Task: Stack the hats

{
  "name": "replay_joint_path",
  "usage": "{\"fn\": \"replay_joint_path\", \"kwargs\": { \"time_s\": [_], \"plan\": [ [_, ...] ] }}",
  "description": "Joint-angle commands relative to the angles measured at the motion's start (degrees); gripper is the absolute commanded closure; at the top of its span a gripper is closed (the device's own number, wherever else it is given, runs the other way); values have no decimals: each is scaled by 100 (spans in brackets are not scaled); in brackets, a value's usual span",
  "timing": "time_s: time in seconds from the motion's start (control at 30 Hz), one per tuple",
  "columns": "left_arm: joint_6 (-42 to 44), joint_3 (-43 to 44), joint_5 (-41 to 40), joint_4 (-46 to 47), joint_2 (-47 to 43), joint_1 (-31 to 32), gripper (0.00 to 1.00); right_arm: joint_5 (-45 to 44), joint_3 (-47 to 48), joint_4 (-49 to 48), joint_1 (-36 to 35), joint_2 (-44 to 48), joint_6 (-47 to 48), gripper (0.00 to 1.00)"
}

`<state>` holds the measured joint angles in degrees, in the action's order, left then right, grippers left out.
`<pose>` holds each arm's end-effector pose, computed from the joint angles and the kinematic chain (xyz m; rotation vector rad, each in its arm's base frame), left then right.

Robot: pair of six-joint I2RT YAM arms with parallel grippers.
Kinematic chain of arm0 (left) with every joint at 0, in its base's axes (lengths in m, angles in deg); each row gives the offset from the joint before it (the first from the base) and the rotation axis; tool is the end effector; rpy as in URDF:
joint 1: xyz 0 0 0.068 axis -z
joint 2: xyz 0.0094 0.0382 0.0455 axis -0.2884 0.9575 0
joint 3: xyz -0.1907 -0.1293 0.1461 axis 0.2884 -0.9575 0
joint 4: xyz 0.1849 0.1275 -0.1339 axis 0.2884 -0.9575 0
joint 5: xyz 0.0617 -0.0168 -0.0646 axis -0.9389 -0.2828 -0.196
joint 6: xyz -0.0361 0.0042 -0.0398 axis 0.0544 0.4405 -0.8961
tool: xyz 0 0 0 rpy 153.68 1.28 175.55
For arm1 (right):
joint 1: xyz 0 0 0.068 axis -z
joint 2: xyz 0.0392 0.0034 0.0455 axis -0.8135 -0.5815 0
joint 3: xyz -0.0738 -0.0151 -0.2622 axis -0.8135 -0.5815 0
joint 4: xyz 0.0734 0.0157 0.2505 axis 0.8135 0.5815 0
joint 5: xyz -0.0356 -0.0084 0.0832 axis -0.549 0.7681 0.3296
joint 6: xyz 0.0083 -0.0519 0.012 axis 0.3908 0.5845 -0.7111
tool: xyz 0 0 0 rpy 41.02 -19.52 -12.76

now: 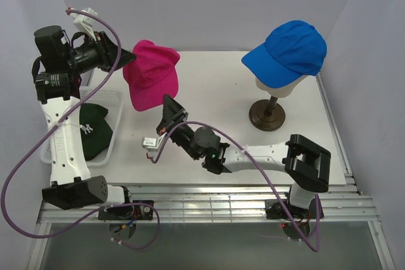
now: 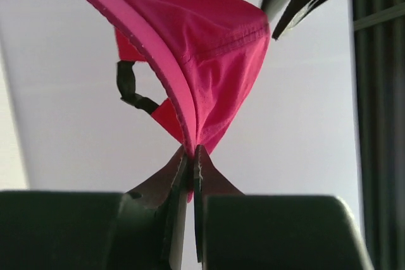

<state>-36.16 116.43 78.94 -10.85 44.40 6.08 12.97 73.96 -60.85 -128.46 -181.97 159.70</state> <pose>0.2496 0.0174 0.5054 0.2912 1.8148 -0.9172 0.1222 0.3657 0.3108 -1.1498 0.4710 -0.7307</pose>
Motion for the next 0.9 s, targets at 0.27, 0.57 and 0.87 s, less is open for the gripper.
{"fn": "replay_joint_path", "kwargs": {
  "time_s": [0.27,0.57,0.87],
  "plan": [
    [1099,820,-1673,-637,313,22,4,-489,4222,7819,220,705,-4655,92],
    [1495,1832,-2711,-752,225,22,2,-627,6396,9839,1073,362,-6162,92],
    [1477,1543,-2546,-673,111,22,2,-3651,5413,4738,1372,845,-2432,92]
  ]
}}
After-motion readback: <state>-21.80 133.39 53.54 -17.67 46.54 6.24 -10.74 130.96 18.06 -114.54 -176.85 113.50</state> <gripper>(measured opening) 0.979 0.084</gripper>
